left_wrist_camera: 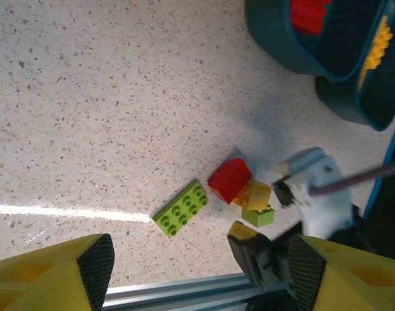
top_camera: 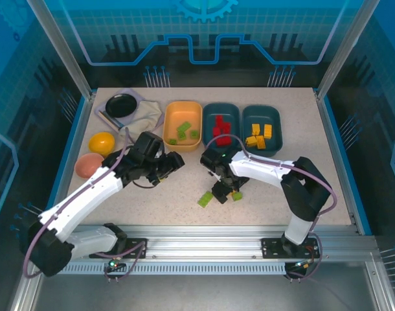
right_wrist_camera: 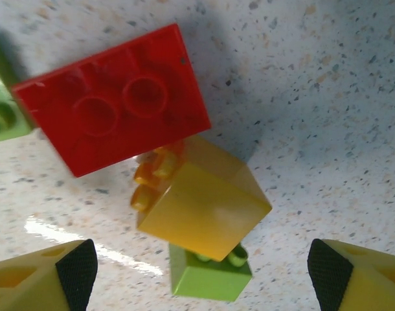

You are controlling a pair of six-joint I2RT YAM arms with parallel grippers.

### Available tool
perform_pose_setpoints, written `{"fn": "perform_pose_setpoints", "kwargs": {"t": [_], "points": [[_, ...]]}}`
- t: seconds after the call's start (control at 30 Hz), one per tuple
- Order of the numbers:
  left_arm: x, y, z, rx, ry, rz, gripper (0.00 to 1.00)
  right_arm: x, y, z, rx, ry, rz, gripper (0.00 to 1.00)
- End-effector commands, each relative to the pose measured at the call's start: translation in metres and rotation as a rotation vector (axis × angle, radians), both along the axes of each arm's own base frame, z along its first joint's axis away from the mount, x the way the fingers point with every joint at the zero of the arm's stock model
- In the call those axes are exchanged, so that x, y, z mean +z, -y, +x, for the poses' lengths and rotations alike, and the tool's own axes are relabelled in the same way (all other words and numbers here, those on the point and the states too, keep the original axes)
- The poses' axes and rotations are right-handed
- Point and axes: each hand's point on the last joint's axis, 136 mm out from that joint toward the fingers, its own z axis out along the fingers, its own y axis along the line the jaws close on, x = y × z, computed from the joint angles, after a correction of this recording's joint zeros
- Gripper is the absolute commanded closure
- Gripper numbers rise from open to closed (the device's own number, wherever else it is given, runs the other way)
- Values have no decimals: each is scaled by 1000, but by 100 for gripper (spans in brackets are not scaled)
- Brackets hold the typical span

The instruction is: Sort the legos into containers by color

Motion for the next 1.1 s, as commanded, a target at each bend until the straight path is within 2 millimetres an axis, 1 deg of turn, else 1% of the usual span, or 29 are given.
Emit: {"fn": "perform_pose_setpoints", "kwargs": {"t": [0.0, 0.13, 0.23, 0.33, 0.43, 0.63, 0.8, 0.93, 1.07], "points": [[8, -5, -3, 30, 30, -23, 25, -2, 5, 9, 74, 14, -83, 13], [12, -5, -3, 36, 42, -35, 25, -10, 9, 20, 52, 10, -85, 16], [15, -3, 0, 34, 48, -37, 25, -8, 10, 37, -5, 29, -37, 21], [16, 2, 2, 23, 49, -39, 25, -7, 9, 50, -38, 21, 8, 25], [18, 9, 4, 6, 53, -45, 25, -9, 8, 55, -58, 7, 28, 28], [17, 24, 2, -40, 56, -79, 25, -15, 18, 59, -136, -25, 52, 43], [13, 29, -2, -60, 43, -100, 25, -19, 17, 56, -186, -55, 93, 52], [8, 31, -5, -63, 36, -118, 25, -26, 21, 53, -253, -85, 105, 57], [6, 32, -5, -59, 31, -124, 25, -27, 22, 51, -278, -84, 106, 57]]}}
